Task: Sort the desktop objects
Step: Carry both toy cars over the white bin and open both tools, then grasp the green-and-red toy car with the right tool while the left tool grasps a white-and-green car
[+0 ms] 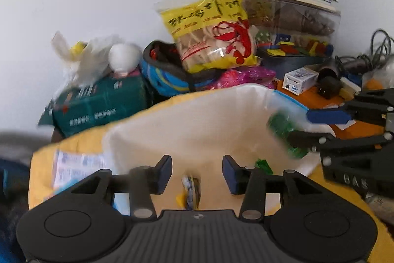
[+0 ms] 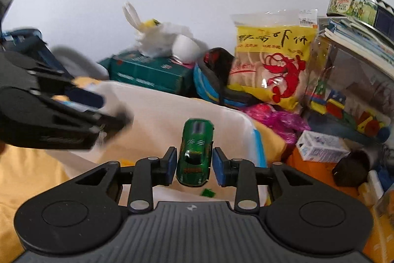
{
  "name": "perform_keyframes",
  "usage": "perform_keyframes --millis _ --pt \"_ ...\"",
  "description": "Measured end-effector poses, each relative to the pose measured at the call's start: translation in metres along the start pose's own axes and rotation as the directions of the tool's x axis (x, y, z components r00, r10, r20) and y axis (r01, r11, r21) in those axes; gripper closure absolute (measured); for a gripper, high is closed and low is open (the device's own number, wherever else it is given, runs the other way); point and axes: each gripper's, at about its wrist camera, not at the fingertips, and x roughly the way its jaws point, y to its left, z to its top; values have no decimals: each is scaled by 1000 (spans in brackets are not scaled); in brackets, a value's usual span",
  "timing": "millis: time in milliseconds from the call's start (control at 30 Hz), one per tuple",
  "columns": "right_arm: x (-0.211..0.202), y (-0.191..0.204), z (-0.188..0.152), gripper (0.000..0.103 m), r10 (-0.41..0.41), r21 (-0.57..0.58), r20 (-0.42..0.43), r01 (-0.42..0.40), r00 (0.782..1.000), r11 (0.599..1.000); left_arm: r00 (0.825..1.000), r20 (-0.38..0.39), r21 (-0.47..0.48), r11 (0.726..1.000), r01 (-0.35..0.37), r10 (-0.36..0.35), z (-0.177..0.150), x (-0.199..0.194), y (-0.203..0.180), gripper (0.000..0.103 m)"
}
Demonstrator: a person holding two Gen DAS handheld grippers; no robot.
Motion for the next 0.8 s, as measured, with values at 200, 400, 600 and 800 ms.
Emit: perform_keyframes --millis 200,400,600,800 --pt "-46 -17 -13 62 -3 69 43 0 999 998 997 78 96 995 -2 -5 -40 -63 -20 43" --pt "-80 11 -63 62 176 -72 -60 -180 983 981 999 -23 107 993 -46 49 -117 -103 -72 41" --pt "-96 44 -121 64 322 -233 -181 -359 929 904 983 -178 53 998 -33 42 -180 -115 -133 42" --pt "-63 56 -128 65 342 -345 -252 -414 905 842 980 -165 141 986 -90 113 -194 -120 -173 41"
